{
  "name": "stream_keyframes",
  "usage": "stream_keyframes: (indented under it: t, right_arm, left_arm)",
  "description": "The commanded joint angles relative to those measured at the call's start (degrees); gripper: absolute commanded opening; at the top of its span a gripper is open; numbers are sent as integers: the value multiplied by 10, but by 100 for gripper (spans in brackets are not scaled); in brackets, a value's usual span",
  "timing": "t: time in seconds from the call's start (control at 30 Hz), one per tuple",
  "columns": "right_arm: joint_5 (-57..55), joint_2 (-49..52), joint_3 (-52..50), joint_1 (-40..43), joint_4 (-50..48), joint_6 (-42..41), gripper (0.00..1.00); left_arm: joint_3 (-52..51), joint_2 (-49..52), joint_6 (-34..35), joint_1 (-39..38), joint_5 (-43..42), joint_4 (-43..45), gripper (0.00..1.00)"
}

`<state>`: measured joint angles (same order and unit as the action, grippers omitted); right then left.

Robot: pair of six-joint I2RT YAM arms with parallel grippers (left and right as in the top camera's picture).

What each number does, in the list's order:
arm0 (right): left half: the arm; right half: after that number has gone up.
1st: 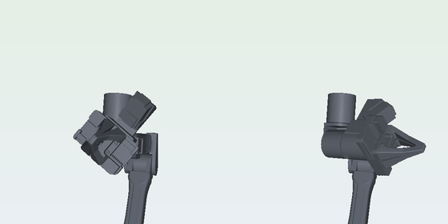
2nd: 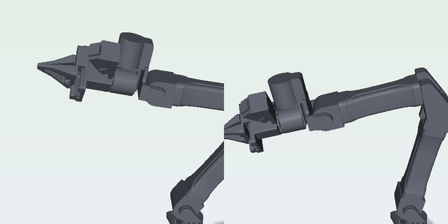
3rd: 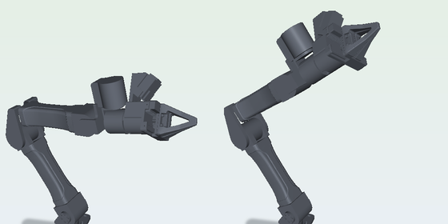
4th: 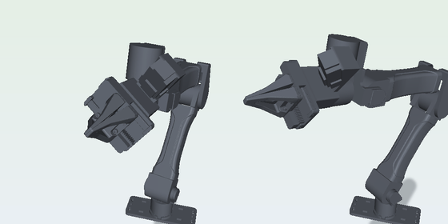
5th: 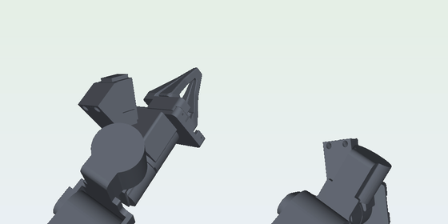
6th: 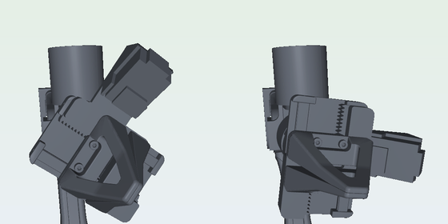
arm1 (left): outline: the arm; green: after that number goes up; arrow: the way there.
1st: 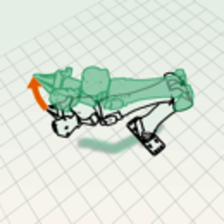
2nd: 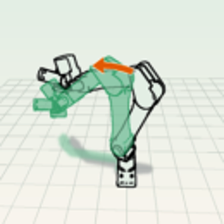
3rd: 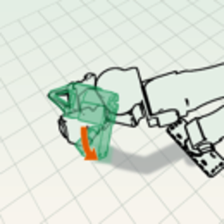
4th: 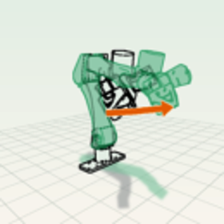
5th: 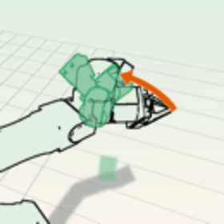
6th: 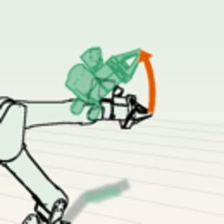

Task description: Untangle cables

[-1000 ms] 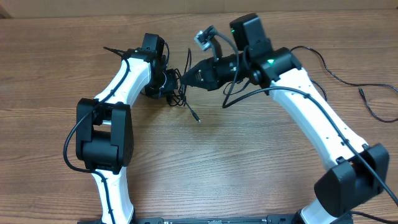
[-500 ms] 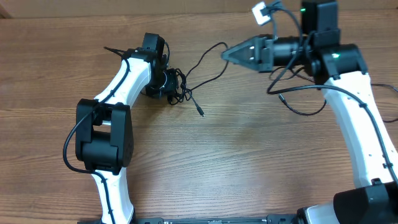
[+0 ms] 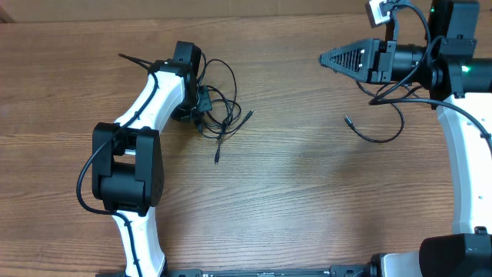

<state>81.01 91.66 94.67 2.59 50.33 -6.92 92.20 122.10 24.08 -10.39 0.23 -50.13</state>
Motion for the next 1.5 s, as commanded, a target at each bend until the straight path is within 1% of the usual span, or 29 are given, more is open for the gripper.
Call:
stream_keyframes:
  t: [0.0,0.13,0.17,0.2,0.23,0.27,0.33,0.37,0.57,0.67,0.77,0.93,0.97,1.07,1.27,1.47]
  right_arm:
    - [-112,-14,12,-12,52,36,4]
    - [-198,-14,6,-43,94,75,4]
    - [-216,-14,2,-54,96,77,10]
    - [-233,-14,-1,-63,96,76,13]
    - [-269,-13,-7,-82,94,77,24]
    - [-293,-12,-7,-92,95,77,28]
    - [-336,-7,-7,-114,96,77,42]
    - [-357,-5,-7,-127,96,77,47]
    - [-416,19,-7,-193,83,92,56]
    - [-426,46,-7,-227,73,127,62]
    - [-426,78,-7,-252,64,160,64]
    - [-426,136,-7,-284,41,162,65]
    - [-426,169,-7,-303,23,162,66]
    - [-426,198,-7,-322,0,163,67]
    - [-426,242,-7,-357,-58,165,70]
    - [-427,266,-7,-374,-112,165,70]
  left_arm:
    - [-2,-6,17,-1,12,3,6]
    - [-2,-6,17,-2,10,5,6]
    - [-2,-6,17,-2,5,5,6]
    - [-2,-6,17,-2,-2,6,6]
    - [-2,-6,16,-2,-11,7,6]
    - [-2,-6,16,-2,-13,7,6]
    - [-2,-6,16,-2,-13,7,6]
    - [-2,-6,15,-2,-13,7,6]
    - [-2,-6,15,-2,-21,7,7]
    - [-2,-6,14,-2,-46,7,7]
    - [-2,-6,14,-2,-48,8,7]
    - [-2,-6,14,-2,-47,9,7]
    - [-2,-6,14,-2,-48,9,7]
    - [-2,-6,14,-2,-48,9,7]
    - [-2,-6,14,-2,-48,9,7]
    - [-2,-6,14,-2,-47,10,7]
